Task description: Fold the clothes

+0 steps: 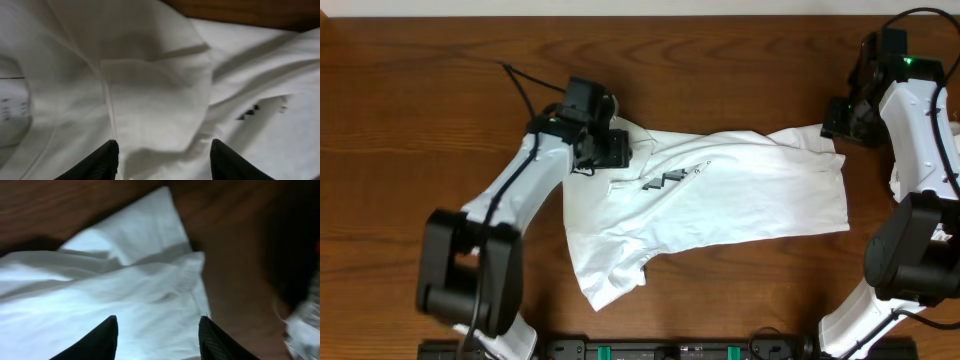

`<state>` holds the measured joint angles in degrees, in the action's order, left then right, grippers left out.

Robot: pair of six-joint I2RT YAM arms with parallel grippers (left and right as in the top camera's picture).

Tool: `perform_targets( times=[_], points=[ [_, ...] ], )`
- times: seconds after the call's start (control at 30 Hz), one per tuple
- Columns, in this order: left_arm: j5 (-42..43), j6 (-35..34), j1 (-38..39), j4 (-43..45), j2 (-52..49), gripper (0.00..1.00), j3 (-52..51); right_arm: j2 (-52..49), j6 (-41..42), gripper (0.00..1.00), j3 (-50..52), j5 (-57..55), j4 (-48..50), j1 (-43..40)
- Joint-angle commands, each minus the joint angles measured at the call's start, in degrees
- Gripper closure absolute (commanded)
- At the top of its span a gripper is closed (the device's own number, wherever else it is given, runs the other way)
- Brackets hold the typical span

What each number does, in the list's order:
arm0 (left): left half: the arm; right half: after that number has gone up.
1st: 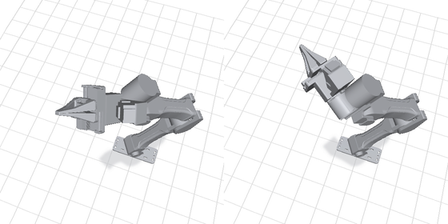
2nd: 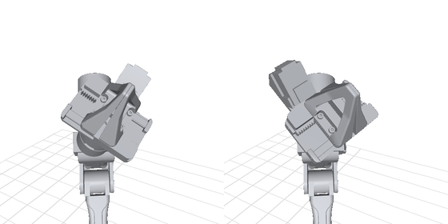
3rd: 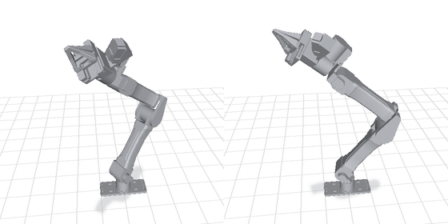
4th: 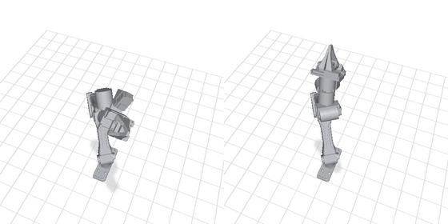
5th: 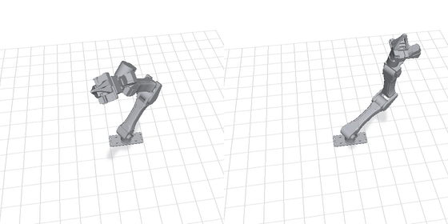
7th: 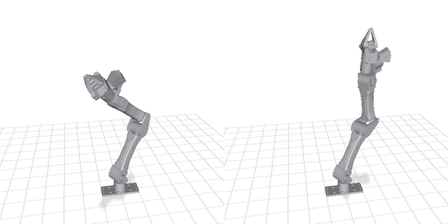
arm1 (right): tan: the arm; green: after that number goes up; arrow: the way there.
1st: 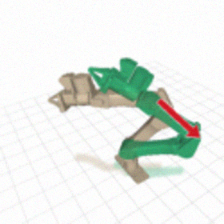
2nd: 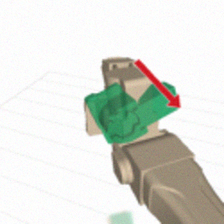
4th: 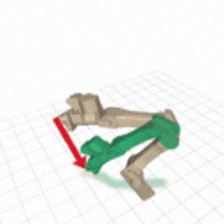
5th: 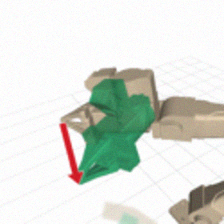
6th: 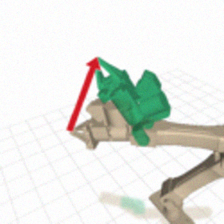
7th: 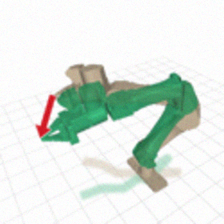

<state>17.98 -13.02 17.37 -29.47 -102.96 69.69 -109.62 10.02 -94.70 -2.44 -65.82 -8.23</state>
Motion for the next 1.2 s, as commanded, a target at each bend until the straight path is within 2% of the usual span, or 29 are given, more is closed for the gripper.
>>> perform_targets(
  times=[0.0, 0.07, 0.33, 0.37, 0.4, 0.43, 0.47, 0.5, 0.73, 0.9, 1.17],
  points=[
    [1.0, 0.5, 0.1, 1.8, -3.2, 0.39, -0.3, -0.2, -1.5, 0.48, 0.0, 5.7, 0.5, 0.1],
    [1.0, 0.5, 0.1, 3.2, -4.6, 0.36, -0.3, -0.2, -1.6, 0.47, 0.1, 6.9, 0.5, 0.1],
    [0.4, 0.5, -0.1, 4.3, -9.1, 0.37, -0.3, -0.2, -1.6, 0.46, 3.6, 7.0, 1.1, 2.0],
    [0.4, 0.5, -0.2, 4.3, -9.6, 0.44, -0.3, -0.2, -1.6, 0.46, 4.4, 7.0, 1.8, 2.3],
    [0.4, 0.5, -0.2, 4.3, -10.1, 0.57, -0.3, -0.2, -1.5, 0.45, 5.4, 7.0, 2.7, 2.5],
    [0.4, 0.5, -0.3, 4.3, -10.2, 0.75, -0.3, -0.2, -1.5, 0.45, 6.3, 7.0, 3.5, 2.7],
    [0.4, 0.5, -0.5, 4.3, -10.2, 0.89, -0.2, -0.2, -1.5, 0.45, 7.1, 7.0, 4.2, 2.8],
    [0.5, 0.5, -0.7, 4.3, -9.9, 0.94, -0.2, -0.2, -1.5, 0.45, 8.3, 7.0, 5.2, 2.8],
    [0.2, 0.5, -3.6, 2.5, -2.9, 0.94, 0.9, -0.2, 0.2, 0.45, 10.8, 4.8, 8.6, 2.2],
    [-4.8, 0.6, -7.1, -2.3, 3.5, 0.94, 0.9, -0.2, 0.2, 0.43, 10.8, 4.8, 8.7, 1.8],
    [-4.9, 1.0, -8.6, -6.2, 4.3, 0.93, 0.6, -0.2, 0.1, 0.37, 11.3, 4.9, 9.6, 2.3]
  ],
)
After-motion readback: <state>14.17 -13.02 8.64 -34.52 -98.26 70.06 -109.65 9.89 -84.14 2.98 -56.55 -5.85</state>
